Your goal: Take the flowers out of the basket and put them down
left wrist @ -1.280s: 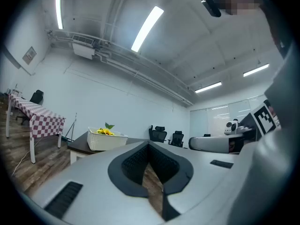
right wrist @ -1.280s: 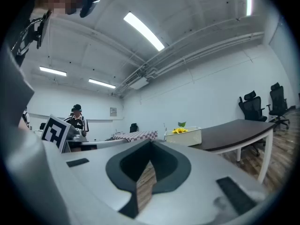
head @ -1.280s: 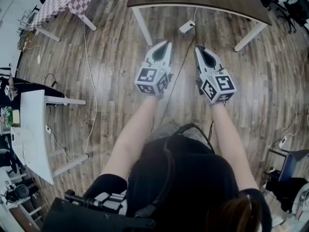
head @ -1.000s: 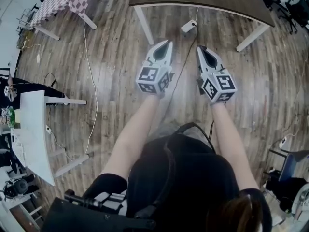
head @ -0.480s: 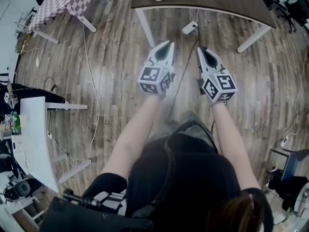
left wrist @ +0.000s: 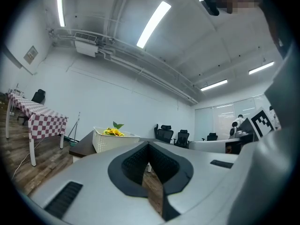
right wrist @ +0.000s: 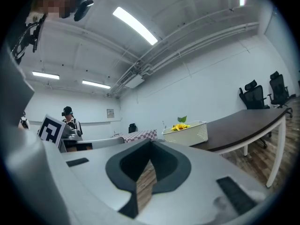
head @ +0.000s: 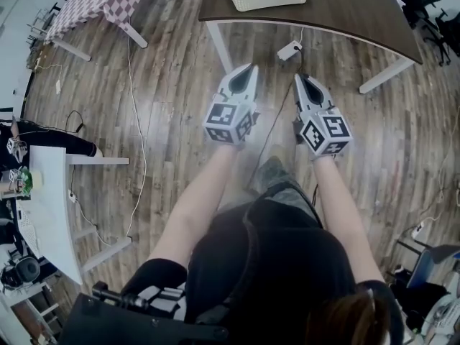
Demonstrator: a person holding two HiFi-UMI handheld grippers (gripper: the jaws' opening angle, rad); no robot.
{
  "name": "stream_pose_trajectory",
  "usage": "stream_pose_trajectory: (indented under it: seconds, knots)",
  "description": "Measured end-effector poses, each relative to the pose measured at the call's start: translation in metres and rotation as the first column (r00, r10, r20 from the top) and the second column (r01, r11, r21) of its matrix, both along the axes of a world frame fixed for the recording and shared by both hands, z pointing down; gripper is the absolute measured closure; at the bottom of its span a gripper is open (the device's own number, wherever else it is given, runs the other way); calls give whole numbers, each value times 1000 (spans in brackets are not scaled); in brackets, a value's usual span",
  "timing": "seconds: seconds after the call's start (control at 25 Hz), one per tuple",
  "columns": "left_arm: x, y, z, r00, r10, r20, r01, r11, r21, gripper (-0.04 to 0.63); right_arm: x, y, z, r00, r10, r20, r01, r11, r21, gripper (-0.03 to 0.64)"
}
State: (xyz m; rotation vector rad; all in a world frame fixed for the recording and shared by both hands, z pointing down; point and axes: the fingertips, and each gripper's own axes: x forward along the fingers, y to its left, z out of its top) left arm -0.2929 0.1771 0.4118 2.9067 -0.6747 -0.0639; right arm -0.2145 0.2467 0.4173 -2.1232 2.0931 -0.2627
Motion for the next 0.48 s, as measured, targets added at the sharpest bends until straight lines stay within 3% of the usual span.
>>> stream_pose_trajectory:
  seconds: [0.48]
  knots:
    - [86, -68, 10, 999, -27, 25, 27, 999, -23, 595, 80, -76, 2, 998, -59, 14, 59, 998, -13, 614]
